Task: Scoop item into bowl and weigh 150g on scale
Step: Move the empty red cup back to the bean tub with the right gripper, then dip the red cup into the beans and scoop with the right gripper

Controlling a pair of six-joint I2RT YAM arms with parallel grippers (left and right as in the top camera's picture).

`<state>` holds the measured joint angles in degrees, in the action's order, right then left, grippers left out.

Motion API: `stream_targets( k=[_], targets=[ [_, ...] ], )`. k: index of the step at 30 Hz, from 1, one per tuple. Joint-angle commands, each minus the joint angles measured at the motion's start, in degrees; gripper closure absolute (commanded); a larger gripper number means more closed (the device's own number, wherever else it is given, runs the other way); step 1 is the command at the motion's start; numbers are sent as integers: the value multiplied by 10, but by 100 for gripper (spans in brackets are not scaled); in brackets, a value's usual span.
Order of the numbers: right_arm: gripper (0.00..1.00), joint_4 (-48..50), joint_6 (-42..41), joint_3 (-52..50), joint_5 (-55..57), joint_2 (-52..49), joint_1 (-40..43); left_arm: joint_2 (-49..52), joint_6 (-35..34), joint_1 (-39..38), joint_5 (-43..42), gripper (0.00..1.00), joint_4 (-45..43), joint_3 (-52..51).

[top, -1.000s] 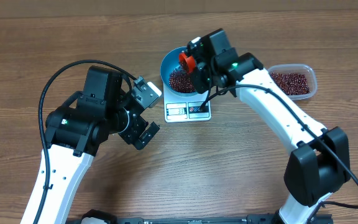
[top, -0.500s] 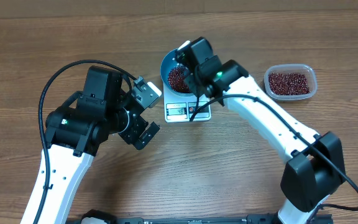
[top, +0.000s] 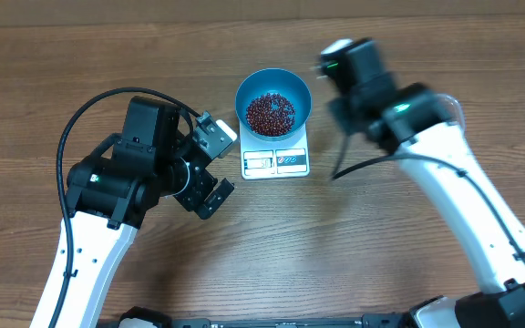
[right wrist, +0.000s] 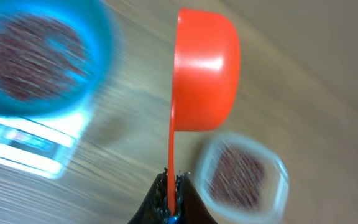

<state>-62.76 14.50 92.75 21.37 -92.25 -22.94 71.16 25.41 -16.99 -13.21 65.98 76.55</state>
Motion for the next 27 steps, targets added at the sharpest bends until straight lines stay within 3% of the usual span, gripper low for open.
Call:
stream_targets(
  k=[1, 7, 11, 27],
  targets=[
    [96, -41, -10, 11, -17, 3, 74, 1, -6, 1, -3, 0, -2, 13],
    [96, -71, -9, 9, -114, -26, 234, 1, -6, 1, -3, 0, -2, 13],
    [96, -70, -7, 8, -175, -70, 295, 1, -6, 1, -3, 0, -2, 13],
    [96, -73, -25, 8, -177, -231, 311, 1, -6, 1, -3, 0, -2, 13]
  ],
)
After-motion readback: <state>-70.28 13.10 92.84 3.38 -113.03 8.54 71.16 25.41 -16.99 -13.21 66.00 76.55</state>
